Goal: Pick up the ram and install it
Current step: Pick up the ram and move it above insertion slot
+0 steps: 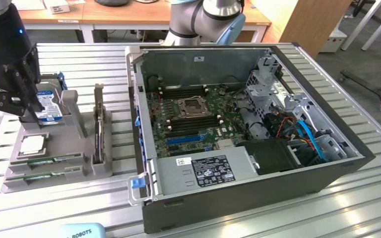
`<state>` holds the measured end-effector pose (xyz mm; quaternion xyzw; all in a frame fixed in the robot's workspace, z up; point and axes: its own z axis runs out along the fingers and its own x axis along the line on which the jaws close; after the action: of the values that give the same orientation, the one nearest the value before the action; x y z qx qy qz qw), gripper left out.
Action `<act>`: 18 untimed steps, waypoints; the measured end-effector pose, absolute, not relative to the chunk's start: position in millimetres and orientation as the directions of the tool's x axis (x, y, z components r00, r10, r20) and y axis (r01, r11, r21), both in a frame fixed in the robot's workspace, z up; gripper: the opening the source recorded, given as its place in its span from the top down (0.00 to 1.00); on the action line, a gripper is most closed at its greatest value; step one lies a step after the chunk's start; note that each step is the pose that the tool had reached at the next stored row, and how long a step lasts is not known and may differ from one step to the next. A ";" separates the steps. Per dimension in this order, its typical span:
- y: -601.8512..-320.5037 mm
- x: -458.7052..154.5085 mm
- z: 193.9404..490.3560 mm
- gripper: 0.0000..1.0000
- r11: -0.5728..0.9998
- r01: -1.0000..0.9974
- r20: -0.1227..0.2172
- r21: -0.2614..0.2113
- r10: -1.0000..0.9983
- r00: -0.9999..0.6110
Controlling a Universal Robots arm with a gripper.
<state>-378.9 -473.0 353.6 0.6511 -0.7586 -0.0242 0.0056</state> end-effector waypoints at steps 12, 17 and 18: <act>-473.0 -378.9 335.4 0.71 0.143 -0.989 -0.023 0.044 -0.989 -0.144; -473.0 -378.9 328.6 0.71 0.140 -0.989 -0.023 0.044 -0.990 -0.141; -473.0 -378.9 327.2 0.71 0.139 -0.989 -0.023 0.044 -0.990 -0.140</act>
<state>-378.9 -473.0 327.2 0.6557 -0.7546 -0.0242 0.0057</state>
